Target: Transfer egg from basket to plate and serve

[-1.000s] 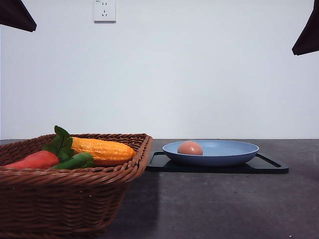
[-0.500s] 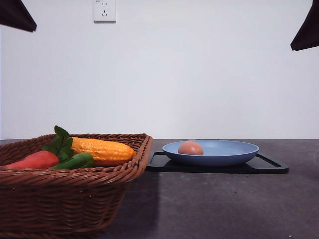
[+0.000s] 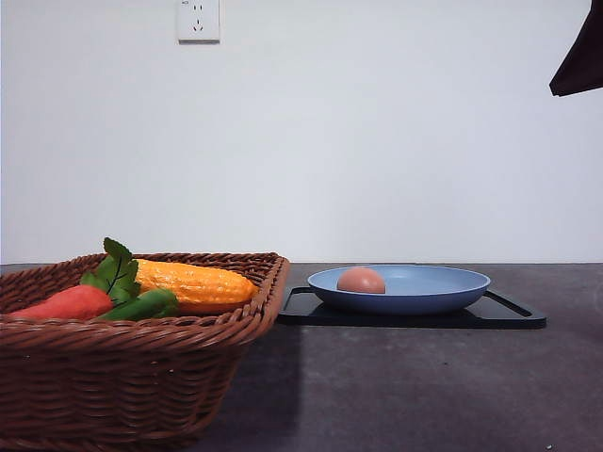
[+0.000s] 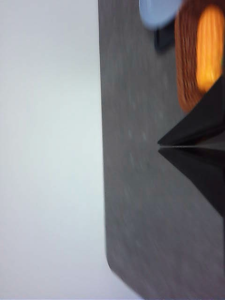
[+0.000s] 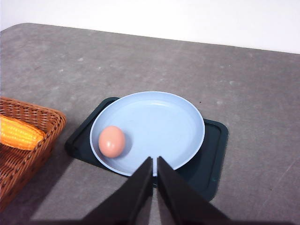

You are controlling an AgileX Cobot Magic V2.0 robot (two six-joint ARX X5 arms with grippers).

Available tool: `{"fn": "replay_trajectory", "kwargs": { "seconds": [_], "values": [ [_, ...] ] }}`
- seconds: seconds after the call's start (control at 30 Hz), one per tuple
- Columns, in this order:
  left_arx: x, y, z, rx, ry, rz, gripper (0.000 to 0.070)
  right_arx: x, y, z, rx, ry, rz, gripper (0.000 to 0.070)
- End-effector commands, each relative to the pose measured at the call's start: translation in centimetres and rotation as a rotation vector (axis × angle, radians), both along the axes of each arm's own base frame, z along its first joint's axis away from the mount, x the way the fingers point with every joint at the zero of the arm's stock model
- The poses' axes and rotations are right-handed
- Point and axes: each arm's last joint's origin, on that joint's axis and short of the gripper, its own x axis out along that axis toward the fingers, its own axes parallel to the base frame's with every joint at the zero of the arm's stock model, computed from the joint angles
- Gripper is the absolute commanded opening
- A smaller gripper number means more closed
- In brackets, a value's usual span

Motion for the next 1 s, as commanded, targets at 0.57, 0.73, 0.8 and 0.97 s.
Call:
{"fn": "replay_trajectory", "kwargs": {
  "seconds": [0.57, 0.73, 0.8, 0.97],
  "values": [
    [0.8, 1.3, -9.3, -0.090, 0.105, 0.122, 0.0000, 0.0, 0.1, 0.5, 0.017, -0.013, 0.000, 0.0000],
    [1.0, 1.3, -10.8, -0.091, 0.151, 0.124, 0.0000, 0.0, 0.1, 0.5, 0.017, -0.013, 0.000, 0.0000],
    [1.1, 1.3, -11.1, -0.091, 0.154, 0.122, 0.0000, 0.0, 0.1, 0.5, 0.017, -0.013, -0.001, 0.0000],
    [1.1, 1.3, -11.1, -0.093, 0.152, 0.120, 0.0000, 0.0, 0.1, 0.5, 0.017, -0.013, 0.000, 0.0000]
  ]
}}
